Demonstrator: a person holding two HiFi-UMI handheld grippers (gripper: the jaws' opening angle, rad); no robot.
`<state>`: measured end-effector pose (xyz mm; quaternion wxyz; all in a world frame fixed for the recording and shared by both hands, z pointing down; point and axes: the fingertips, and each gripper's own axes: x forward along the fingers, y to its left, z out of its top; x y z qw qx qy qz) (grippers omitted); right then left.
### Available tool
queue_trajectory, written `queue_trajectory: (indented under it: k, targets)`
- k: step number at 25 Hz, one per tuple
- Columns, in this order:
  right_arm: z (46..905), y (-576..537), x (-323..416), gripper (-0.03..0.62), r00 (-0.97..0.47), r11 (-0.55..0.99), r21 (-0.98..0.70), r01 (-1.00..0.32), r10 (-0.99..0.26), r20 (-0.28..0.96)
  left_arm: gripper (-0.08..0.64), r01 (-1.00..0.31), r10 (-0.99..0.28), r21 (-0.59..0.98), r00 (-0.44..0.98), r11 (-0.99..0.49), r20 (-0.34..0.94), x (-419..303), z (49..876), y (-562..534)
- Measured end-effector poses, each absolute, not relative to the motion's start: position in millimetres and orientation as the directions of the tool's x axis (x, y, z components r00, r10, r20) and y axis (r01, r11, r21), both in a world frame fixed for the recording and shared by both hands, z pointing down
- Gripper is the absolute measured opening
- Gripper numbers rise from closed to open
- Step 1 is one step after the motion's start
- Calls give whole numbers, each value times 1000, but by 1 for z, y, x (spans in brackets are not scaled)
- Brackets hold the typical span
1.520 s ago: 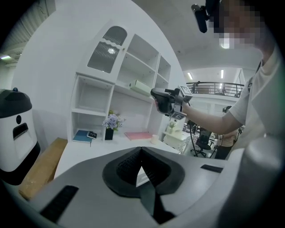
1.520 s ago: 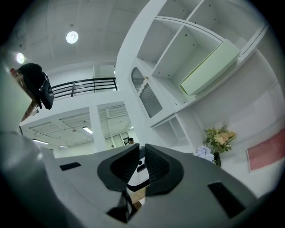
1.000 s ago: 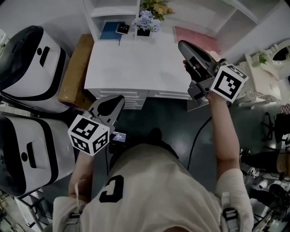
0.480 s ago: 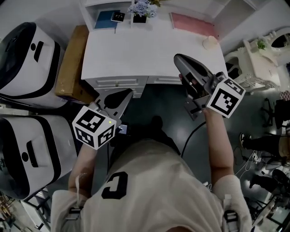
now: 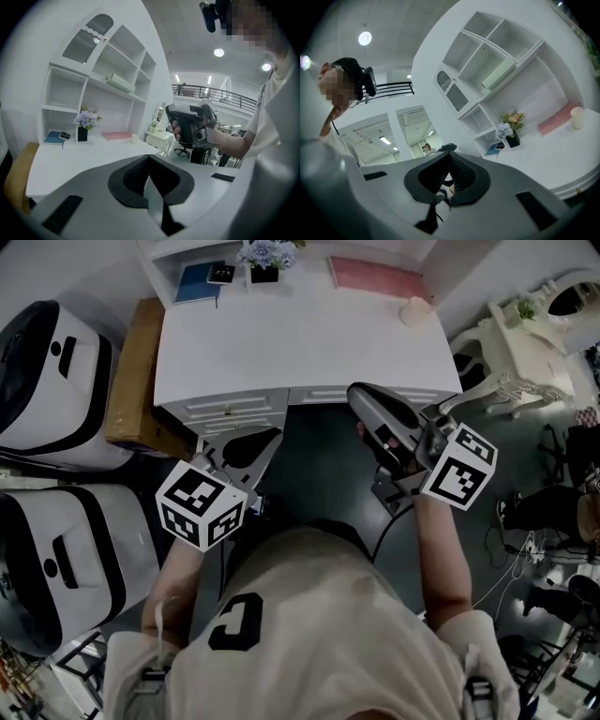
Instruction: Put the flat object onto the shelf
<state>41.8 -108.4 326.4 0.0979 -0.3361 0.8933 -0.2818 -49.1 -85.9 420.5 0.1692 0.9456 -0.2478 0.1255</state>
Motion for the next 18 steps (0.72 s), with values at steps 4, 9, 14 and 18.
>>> queue_trajectory:
  k: [4,9,14,18]
  targets:
    - [324,-93,52,23,-775,629,-597,-498,-632,-19,14,-524,-442,238,837,-818,322,-32,411,-76]
    - [321,-67,71,23,-791,638,-618,-460,-611,-41,14,-524,-445,227,836,-821,321,-3,403,-57]
    - [322,-43,88,23,-811,650,-622,-437,-584,-41,14,-527,-448,227,834,-819,322,23,399,-33]
    - [323,-28,97,23,-831,665,-630,-401,-554,-56,14,-558,-474,219,813,-800,339,33,401,-18]
